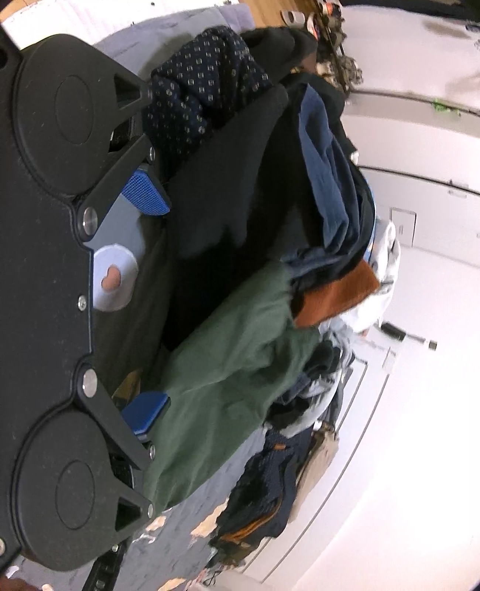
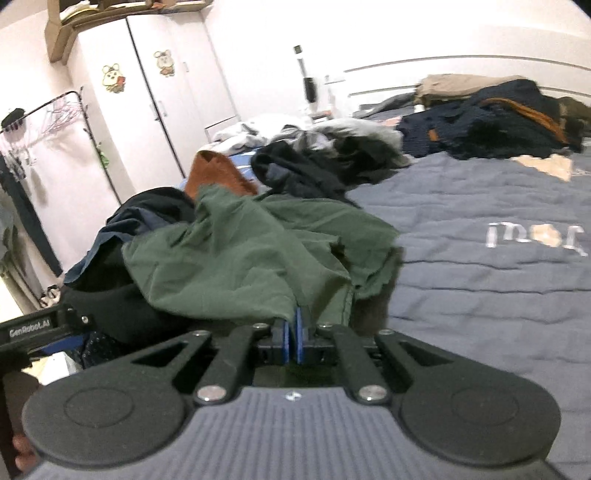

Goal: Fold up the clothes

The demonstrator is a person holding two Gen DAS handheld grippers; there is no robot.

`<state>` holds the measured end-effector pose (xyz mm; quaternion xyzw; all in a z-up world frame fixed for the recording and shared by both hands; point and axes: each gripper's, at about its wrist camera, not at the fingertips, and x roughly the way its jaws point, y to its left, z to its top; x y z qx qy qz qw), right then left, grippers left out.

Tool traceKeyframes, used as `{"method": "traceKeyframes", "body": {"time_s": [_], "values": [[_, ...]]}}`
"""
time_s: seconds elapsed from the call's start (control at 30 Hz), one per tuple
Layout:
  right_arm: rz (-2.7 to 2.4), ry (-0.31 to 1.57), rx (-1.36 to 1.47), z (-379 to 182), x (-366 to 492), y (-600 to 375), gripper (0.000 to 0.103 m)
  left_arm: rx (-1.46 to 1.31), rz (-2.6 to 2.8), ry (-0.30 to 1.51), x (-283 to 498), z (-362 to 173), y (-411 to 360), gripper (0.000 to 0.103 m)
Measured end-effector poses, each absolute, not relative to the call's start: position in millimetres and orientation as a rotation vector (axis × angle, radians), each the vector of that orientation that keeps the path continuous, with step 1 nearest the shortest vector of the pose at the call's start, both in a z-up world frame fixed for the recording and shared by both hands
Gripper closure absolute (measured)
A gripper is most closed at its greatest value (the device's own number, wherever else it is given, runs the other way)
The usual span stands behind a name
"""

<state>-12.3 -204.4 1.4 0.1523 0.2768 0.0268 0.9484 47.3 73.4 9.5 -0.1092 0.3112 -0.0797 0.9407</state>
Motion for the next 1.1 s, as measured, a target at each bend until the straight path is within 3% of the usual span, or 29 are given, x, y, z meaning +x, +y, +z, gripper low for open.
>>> {"method": "traceKeyframes", "body": {"time_s": [0.27, 0.63, 0.73, 0.8, 0.9, 1.0, 1.1], "values": [[-0.065, 0.482, 0.388, 19.9, -82.4, -259.5, 0.103, -0.189, -0.256, 0.649, 42.1, 6.0, 45.7, 0.000], [0.001, 0.601, 0.237, -1.1, -110.1, -254.6, 0.098, -0.133, -0.290, 0.641, 35.6, 3.5, 17.9, 0.000], [0.044, 0.623, 0.154, -6.2, -100.5, -237.0, 0.084, -0.113, -0.292, 0.636, 34.9, 2.7, 14.8, 0.000], [0.057, 0.627, 0.132, -8.8, -93.8, -228.4, 0.052, -0.096, -0.288, 0.633, 34.5, 2.5, 12.7, 0.000], [0.078, 0.586, 0.106, -12.2, -82.3, -220.3, 0.029, -0.094, -0.296, 0.634, 35.8, 2.3, 13.1, 0.000], [0.100, 0.550, 0.081, -16.1, -64.9, -214.0, 0.015, -0.092, -0.302, 0.631, 36.5, 2.7, 14.8, 0.000], [0.147, 0.574, 0.070, -21.7, -38.0, -210.2, 0.012, -0.084, -0.314, 0.628, 37.7, 2.8, 16.7, 0.000]]}}
